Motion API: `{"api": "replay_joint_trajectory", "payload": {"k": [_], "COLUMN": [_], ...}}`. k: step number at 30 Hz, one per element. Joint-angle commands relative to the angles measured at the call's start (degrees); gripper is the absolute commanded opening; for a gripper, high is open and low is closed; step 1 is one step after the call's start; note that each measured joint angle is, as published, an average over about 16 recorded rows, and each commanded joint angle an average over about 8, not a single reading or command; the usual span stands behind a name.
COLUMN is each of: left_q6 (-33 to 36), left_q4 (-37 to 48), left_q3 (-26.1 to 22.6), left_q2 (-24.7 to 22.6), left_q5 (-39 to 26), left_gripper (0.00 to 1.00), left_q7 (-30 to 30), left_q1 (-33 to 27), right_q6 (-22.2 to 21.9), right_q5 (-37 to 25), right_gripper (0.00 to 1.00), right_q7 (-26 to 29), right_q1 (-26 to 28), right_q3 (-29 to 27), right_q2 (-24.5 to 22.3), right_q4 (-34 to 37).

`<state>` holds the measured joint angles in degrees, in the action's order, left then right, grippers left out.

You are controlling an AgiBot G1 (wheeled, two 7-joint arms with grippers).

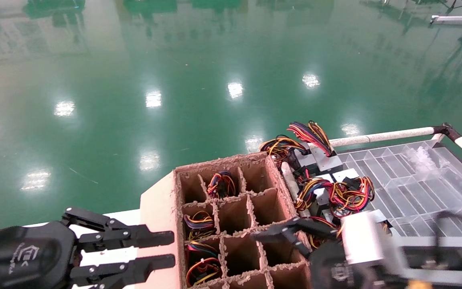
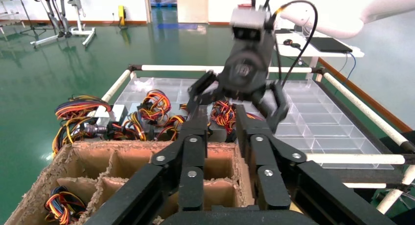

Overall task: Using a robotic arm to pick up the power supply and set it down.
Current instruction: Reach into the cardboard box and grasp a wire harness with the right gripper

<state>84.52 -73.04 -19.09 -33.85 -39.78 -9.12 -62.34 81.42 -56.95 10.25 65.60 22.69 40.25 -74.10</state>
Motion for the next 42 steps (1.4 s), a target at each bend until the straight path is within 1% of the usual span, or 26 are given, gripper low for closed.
{"api": "replay_joint_trajectory", "payload": {"k": [1, 7, 8, 9, 10, 15, 16, 17, 18, 22, 28, 42], "left_q6": [0.0, 0.0, 0.0, 0.0, 0.0, 0.0, 0.0, 0.0, 0.0, 0.0, 0.0, 0.0], "left_q4": [0.0, 0.0, 0.0, 0.0, 0.0, 0.0, 0.0, 0.0, 0.0, 0.0, 0.0, 0.0], "left_q3": [0.0, 0.0, 0.0, 0.0, 0.0, 0.0, 0.0, 0.0, 0.0, 0.0, 0.0, -0.1], "left_q2": [0.0, 0.0, 0.0, 0.0, 0.0, 0.0, 0.0, 0.0, 0.0, 0.0, 0.0, 0.0], "left_q5": [0.0, 0.0, 0.0, 0.0, 0.0, 0.0, 0.0, 0.0, 0.0, 0.0, 0.0, 0.0], "left_gripper": [1.00, 1.00, 1.00, 1.00, 1.00, 1.00, 1.00, 1.00, 1.00, 1.00, 1.00, 1.00], "left_q7": [0.0, 0.0, 0.0, 0.0, 0.0, 0.0, 0.0, 0.0, 0.0, 0.0, 0.0, 0.0], "left_q1": [0.0, 0.0, 0.0, 0.0, 0.0, 0.0, 0.0, 0.0, 0.0, 0.0, 0.0, 0.0], "right_q6": [-0.5, -3.4, -3.7, -4.0, -4.1, -4.4, -4.4, -4.5, -4.6, -5.2, -6.1, -8.0], "right_q5": [-2.3, -11.6, -13.1, -14.6, -16.0, -22.8, -23.8, -24.7, -25.6, -27.4, -29.5, -32.7], "right_gripper": [1.00, 1.00, 0.95, 0.88, 0.76, 0.14, 0.06, 0.01, 0.00, 0.00, 0.00, 0.00], "right_q7": [-0.1, -1.3, -1.5, -1.7, -1.9, -3.5, -3.8, -4.1, -4.3, -5.2, -6.4, -7.1], "right_q1": [0.7, 5.3, 6.2, 7.1, 8.0, 12.5, 13.2, 13.8, 14.3, 15.5, 16.5, 17.6], "right_q3": [1.1, 5.3, 6.0, 6.7, 7.4, 11.2, 11.7, 12.2, 12.7, 13.7, 14.9, 16.3], "right_q2": [1.2, 7.1, 8.1, 9.2, 10.3, 15.4, 16.2, 17.0, 17.7, 20.0, 22.3, 24.6], "right_q4": [0.0, 2.3, 2.9, 3.5, 4.2, 7.9, 8.6, 9.2, 9.8, 11.9, 14.2, 16.7]}}
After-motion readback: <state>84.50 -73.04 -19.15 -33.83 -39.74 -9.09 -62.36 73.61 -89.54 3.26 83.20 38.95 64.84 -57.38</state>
